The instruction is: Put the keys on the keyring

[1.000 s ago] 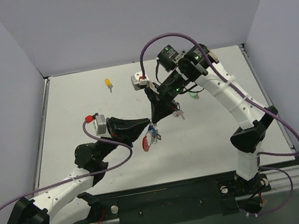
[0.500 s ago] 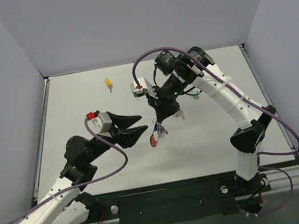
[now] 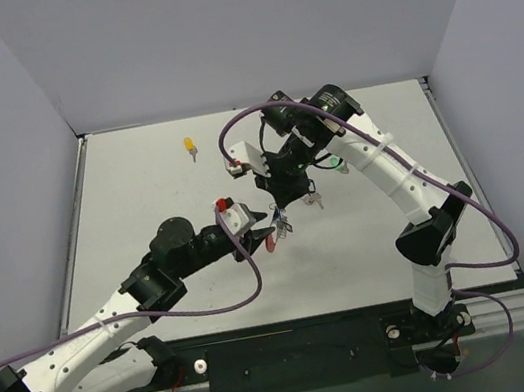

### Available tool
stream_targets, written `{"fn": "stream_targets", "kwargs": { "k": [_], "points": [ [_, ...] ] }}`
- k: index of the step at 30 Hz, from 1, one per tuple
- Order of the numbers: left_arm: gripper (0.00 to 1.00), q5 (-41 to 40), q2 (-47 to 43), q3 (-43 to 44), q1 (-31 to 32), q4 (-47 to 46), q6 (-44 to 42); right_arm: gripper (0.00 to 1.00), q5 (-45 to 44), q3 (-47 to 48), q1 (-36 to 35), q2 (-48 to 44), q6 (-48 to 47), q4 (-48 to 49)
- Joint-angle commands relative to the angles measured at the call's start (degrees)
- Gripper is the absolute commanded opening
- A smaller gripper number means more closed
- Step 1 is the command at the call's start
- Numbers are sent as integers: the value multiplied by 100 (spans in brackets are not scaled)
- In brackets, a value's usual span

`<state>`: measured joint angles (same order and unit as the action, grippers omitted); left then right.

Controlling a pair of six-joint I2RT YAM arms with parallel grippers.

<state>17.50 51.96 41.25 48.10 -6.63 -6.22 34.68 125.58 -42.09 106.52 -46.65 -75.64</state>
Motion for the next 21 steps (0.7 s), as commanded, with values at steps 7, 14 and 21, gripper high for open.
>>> {"fn": "stream_targets", "kwargs": {
  "k": [7,14,21],
  "points": [
    [45,-1117,279,129,350,-813,-837,0,-22,186,-37,53,-151,-1401],
    [43,-1188,279,-39,358,-1182,-872,0,48,195,-37,62,-160,-1419],
    [36,-950,498,14,350,-1323,-767,0,101,213,-45,44,-151,-1419]
  ]
}}
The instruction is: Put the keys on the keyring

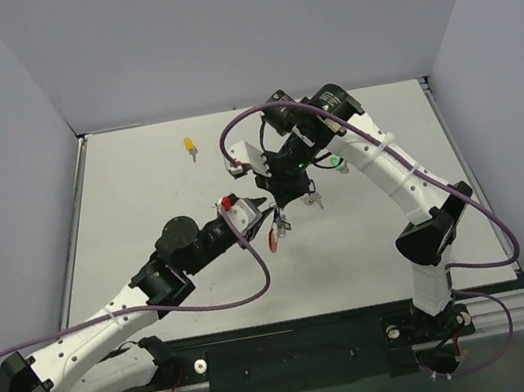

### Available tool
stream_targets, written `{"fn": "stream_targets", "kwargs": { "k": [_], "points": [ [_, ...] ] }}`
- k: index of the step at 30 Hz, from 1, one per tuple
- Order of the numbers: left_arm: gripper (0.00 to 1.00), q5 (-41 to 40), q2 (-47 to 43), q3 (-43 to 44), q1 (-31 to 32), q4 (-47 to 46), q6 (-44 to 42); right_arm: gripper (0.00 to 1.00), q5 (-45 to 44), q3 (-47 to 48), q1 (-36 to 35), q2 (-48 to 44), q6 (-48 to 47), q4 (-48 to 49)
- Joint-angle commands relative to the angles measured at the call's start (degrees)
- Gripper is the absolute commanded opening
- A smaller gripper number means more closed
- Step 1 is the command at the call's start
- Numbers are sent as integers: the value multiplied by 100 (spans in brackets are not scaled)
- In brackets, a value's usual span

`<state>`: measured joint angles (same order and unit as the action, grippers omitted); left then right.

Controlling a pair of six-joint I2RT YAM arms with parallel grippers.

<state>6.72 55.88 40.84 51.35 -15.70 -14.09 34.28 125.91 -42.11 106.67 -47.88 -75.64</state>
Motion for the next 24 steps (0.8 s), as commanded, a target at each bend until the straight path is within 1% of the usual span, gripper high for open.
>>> {"fn": "stream_targets", "kwargs": {
  "k": [1,12,14,19,24],
  "points": [
    [35,145,116,38,24,-407,20,0,158,180,-34,20,-29,-1428],
    [33,163,195,21,24,-477,20,0,237,180,-43,3,-29,-1419],
    [32,198,222,47,24,-451,11,0,246,180,-43,3,-29,-1428],
    [22,286,266,126,24,-311,-24,0,272,171,-61,-6,-37,-1428],
    [22,295,310,152,24,-214,20,0,290,162,-52,3,-37,-1428]
  ]
}}
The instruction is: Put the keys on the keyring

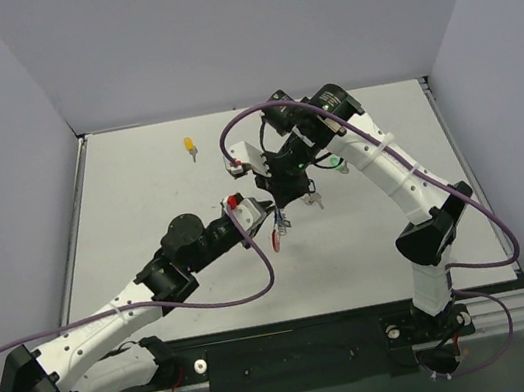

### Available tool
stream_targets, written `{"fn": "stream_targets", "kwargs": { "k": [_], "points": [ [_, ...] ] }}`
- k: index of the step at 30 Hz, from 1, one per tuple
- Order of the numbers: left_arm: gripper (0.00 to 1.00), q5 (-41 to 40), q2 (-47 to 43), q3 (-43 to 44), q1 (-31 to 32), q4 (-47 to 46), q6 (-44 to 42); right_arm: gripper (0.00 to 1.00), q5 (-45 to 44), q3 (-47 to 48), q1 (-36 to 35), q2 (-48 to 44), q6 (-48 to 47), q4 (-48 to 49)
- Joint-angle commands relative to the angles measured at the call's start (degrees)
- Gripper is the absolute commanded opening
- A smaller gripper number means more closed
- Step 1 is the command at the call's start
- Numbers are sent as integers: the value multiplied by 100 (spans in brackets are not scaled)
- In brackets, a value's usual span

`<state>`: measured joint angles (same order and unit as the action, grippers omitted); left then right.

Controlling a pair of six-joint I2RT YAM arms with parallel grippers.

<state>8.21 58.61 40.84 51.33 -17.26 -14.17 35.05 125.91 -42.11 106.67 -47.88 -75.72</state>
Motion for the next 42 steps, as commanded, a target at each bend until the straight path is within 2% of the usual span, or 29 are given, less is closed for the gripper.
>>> {"fn": "stream_targets", "kwargs": {
  "k": [1,3,5,6,11,15,16,17,18,20,25,29,34,42],
  "points": [
    [22,137,28,144,26,-67,29,0,204,171,-61,-6,-37,-1419],
    [19,155,19,135,17,-76,38,0,213,171,-61,2,-37,-1419],
    [10,155,19,144,26,-76,29,0,231,171,-70,-6,-37,-1419],
    [0,146,28,152,17,-67,29,0,231,180,-78,3,-37,-1419],
    [0,85,-51,21,17,-190,239,2,327,171,-61,-32,-29,-1419],
    [0,-47,-376,-452,-105,-804,862,41,599,232,114,-120,-11,-1428],
    [0,22,-498,-576,-184,-1223,1247,44,722,233,219,-147,-20,-1428],
    [0,84,-569,-812,-315,-1689,1381,45,775,224,247,-199,-55,-1436],
    [0,154,-674,-962,-386,-1998,1922,45,871,198,325,-234,-72,-1436],
    [0,225,-789,-1367,-554,-2850,2486,45,1064,49,352,-348,-178,-1419],
    [0,6,-746,-2070,-677,-4703,3218,46,1575,-312,387,-446,-503,-1428],
    [0,154,-500,-2247,-782,-5743,3806,46,1909,-49,589,-270,-416,-1419],
    [0,321,-271,-2247,-949,-6334,4256,46,2015,74,616,-217,-319,-1419],
    [0,524,-236,-2089,-1020,-5931,4230,45,2076,127,704,-296,-275,-1419]
  ]
}}
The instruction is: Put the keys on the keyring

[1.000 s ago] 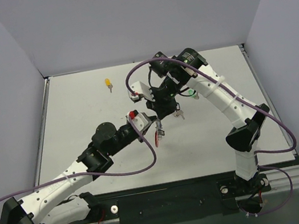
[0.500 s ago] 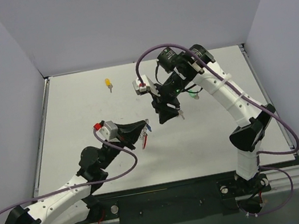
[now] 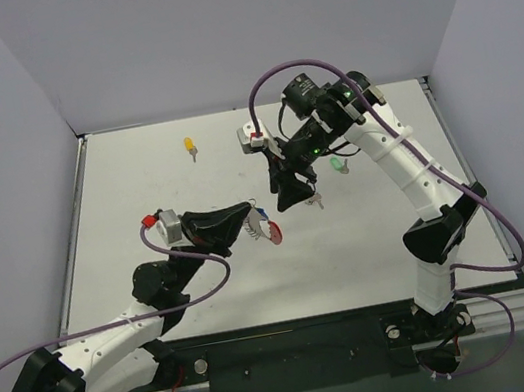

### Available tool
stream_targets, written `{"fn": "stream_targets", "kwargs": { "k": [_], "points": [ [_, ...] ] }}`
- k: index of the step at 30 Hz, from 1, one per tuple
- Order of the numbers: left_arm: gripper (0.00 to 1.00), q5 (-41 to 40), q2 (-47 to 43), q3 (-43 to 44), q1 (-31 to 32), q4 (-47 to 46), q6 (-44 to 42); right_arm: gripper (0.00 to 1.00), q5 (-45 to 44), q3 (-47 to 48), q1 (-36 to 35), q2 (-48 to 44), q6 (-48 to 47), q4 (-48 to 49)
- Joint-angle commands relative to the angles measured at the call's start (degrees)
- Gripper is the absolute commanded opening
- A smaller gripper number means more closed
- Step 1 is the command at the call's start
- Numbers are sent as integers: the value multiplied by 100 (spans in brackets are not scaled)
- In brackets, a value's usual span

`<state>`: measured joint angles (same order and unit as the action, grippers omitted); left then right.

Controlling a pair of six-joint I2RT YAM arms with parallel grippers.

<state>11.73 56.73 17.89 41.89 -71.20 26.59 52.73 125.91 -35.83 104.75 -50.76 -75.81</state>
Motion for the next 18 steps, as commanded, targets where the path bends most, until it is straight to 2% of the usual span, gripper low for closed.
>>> {"fn": "stream_targets", "kwargs": {
  "k": [1,8,12,16,18],
  "points": [
    [0,190,-48,241,-93,-422,128,45,317,110,85,-86,14,-1410],
    [0,514,-66,592,-181,895,-65,46,457,48,103,-25,5,-1393],
    [0,402,-65,830,-190,1520,-136,46,292,-57,-11,72,127,-1174],
    [0,-99,-22,944,-181,1776,-101,47,-402,-303,-143,46,1198,-402],
    [0,-337,5,988,-181,1864,-58,46,-613,-382,-134,54,1445,-198]
  ]
}}
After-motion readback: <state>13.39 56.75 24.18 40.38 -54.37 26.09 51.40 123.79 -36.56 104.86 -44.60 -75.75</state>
